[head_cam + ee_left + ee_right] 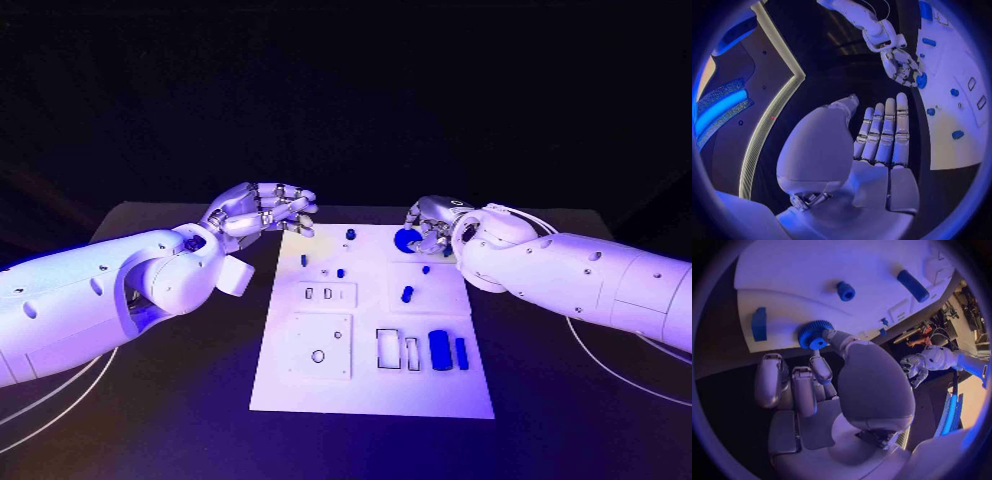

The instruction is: Assemble the parts on the task board

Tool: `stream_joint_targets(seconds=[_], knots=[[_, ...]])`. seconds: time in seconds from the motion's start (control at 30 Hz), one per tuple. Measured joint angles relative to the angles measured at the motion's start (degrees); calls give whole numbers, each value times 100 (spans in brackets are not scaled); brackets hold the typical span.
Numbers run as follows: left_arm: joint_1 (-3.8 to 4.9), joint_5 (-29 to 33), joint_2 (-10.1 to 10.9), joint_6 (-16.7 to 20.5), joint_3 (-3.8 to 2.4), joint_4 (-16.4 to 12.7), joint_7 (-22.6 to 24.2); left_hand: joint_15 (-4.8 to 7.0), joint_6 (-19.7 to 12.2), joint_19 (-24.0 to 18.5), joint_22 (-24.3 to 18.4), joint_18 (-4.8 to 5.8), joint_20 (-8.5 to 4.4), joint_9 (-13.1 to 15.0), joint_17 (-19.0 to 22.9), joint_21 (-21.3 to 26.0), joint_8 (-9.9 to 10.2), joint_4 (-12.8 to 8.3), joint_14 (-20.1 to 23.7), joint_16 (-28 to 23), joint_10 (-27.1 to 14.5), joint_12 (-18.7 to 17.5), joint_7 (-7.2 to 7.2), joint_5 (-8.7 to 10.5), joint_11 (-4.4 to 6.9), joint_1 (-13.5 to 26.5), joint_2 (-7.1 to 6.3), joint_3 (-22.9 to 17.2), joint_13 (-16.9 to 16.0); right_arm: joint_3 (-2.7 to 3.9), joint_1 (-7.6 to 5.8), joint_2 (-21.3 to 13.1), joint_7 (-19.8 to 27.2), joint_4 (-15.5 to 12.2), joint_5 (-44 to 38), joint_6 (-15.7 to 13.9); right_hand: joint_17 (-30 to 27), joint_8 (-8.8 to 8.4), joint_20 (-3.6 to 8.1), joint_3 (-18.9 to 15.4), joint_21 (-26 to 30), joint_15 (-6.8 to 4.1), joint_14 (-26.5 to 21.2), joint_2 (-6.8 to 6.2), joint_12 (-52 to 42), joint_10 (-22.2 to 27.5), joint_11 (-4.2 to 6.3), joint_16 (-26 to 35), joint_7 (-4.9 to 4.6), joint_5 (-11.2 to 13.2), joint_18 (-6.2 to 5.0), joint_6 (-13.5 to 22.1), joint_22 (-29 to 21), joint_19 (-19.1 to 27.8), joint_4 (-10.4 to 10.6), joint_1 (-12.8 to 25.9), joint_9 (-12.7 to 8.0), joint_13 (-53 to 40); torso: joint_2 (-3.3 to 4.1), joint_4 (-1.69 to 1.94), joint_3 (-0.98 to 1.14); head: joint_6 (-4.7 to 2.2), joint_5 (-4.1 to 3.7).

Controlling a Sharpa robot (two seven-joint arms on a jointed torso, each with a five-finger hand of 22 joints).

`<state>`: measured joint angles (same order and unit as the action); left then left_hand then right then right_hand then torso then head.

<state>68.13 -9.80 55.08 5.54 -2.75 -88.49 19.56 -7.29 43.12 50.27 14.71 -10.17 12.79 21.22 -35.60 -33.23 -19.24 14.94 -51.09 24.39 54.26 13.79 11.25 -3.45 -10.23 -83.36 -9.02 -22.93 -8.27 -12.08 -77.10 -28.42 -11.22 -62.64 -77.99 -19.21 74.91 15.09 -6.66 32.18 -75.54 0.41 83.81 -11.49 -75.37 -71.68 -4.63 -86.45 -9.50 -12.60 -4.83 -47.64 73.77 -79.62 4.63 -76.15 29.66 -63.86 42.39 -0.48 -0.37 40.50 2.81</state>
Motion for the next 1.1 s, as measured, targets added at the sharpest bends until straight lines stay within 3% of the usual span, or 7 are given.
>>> stream_joint_targets(seconds=[0.23, 0.47, 0.83, 0.9, 1.1], knots=[[0, -2, -9, 5, 1, 0, -21, 0, 0, 0, -6, 0, 0, 0, 0, 0, 0, 0, 0, 0, 0, 0, 0, 0, 0, 0, 0, 0, 0, 9, -98, 15, -37, -305, -127, -303, 4, 9, 10, 107, 0, 0, 0, -39, 0, -22, 19, 0, 27, -16, -1, -107, 2, -10, -29, 38, -11, -18, -1, 9, -2, -3, -3], [1, -3, -17, 9, 1, -2, -39, 0, 0, 0, -6, 0, 0, 0, 0, 0, 0, 0, 0, 0, 0, 0, 0, 0, 0, 0, 0, 0, 0, 9, -107, 183, -53, -439, -178, -394, 3, 8, 10, 114, 0, 0, 0, -54, 0, -22, 19, 0, 21, -16, 0, -122, 1, -10, -35, 53, -11, -17, 4, 0, -1, -9, 37], [1, -4, -57, 15, 1, -14, -58, 0, 0, 0, -6, 0, 0, 0, 5, 0, 0, 0, 0, 0, 0, 0, 0, 0, 0, 0, 0, 0, 4, 10, -55, 592, -44, -278, -160, -395, 2, 6, 10, 114, 0, -23, 22, -66, 0, -43, 39, 0, 22, -16, -1, -123, 0, -10, -35, 71, -18, -28, 5, -3, 5, -13, 63], [1, -4, -65, 17, 1, -14, -61, 0, 0, 0, -6, -1, 0, 0, 4, 0, 0, 0, 0, 0, 0, 0, 0, 0, 0, 0, 0, 0, 4, 11, -32, 664, -41, -226, -155, -394, 2, 5, 10, 114, 0, -23, 22, -44, 0, -43, 39, 0, 37, 210, -1, -138, 5, -10, -35, 93, -18, -28, 6, -2, 5, -13, 63], [2, -5, -73, 20, 1, -18, -67, 0, 0, -1, -6, 0, 0, 0, 4, 0, 0, 0, 0, 0, 0, 0, 0, 0, 0, 0, 0, 0, 4, 11, 71, 898, -31, -66, -126, -380, 2, -16, 10, 130, 0, -22, 22, -29, 0, -43, 39, 0, 48, 299, -1, -148, 6, -9, -51, 108, -35, -34, 10, 3, 6, -5, 54]])
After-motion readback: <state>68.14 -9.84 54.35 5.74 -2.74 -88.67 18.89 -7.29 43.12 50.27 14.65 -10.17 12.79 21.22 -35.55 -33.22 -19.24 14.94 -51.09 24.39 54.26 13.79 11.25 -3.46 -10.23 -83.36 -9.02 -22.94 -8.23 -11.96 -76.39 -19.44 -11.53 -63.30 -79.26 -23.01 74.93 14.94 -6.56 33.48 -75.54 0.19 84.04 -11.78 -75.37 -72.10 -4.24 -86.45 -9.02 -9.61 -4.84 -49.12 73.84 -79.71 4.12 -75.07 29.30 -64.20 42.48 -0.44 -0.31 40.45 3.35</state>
